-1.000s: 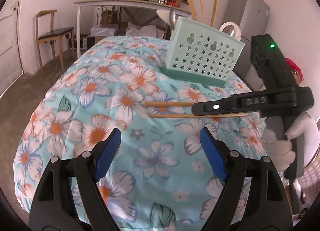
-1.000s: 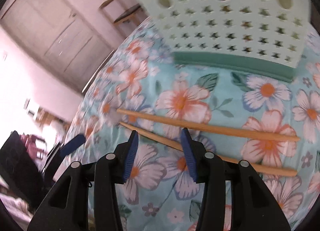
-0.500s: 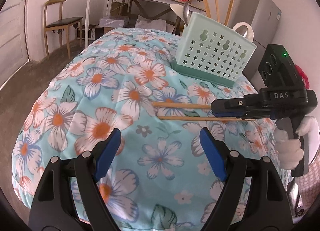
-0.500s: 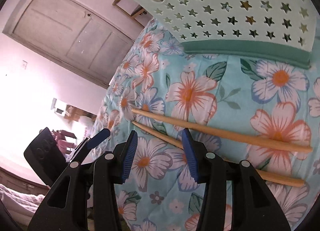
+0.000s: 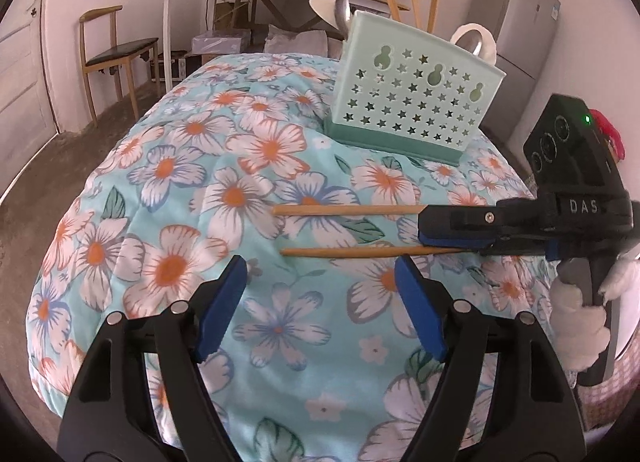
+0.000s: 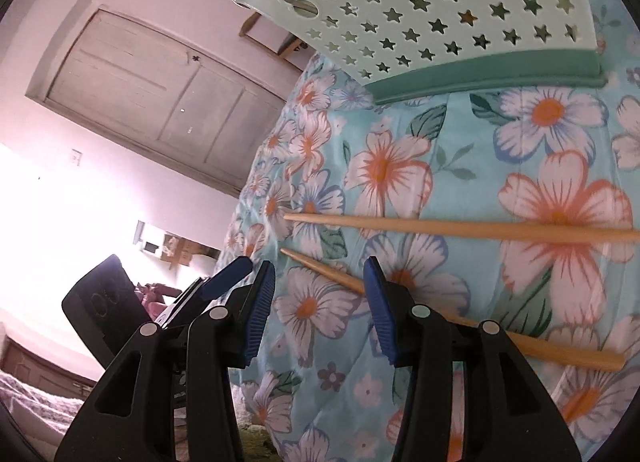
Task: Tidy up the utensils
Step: 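Bring the left gripper to the chopsticks while the right gripper grasps one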
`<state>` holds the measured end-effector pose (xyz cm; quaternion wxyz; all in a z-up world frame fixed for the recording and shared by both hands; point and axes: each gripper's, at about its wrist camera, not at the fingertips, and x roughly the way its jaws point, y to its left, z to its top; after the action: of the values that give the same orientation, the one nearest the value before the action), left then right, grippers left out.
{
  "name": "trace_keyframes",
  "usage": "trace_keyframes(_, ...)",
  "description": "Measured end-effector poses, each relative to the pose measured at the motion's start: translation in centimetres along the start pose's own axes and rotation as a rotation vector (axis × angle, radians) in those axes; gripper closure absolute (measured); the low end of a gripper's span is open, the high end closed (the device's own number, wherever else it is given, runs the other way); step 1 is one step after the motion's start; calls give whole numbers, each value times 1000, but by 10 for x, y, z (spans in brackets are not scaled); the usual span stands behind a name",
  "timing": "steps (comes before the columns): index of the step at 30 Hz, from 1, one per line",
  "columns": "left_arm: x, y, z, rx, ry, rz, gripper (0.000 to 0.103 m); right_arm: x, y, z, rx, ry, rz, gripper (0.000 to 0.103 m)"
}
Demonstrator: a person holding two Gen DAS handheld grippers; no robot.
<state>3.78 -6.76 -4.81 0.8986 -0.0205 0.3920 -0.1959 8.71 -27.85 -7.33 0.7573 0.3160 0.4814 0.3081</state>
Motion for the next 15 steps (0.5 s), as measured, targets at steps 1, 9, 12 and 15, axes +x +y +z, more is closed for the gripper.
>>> trace_keyframes(1, 0, -1, 1, -4, 6, -4, 33, -1, -1, -3, 4, -2, 11, 58)
trace_keyframes(9, -2, 4, -5, -111, 61, -83, 47, -9, -6, -27, 19, -5, 38, 58)
trace_keyframes(12, -2, 8, -6, -159, 70, -120, 54, -15, -4, -29, 23, -19, 36, 58)
trace_keyframes(15, -1, 15, -4, -218, 66, -173, 59, -25, 5, -26, -22, -64, 1, 58)
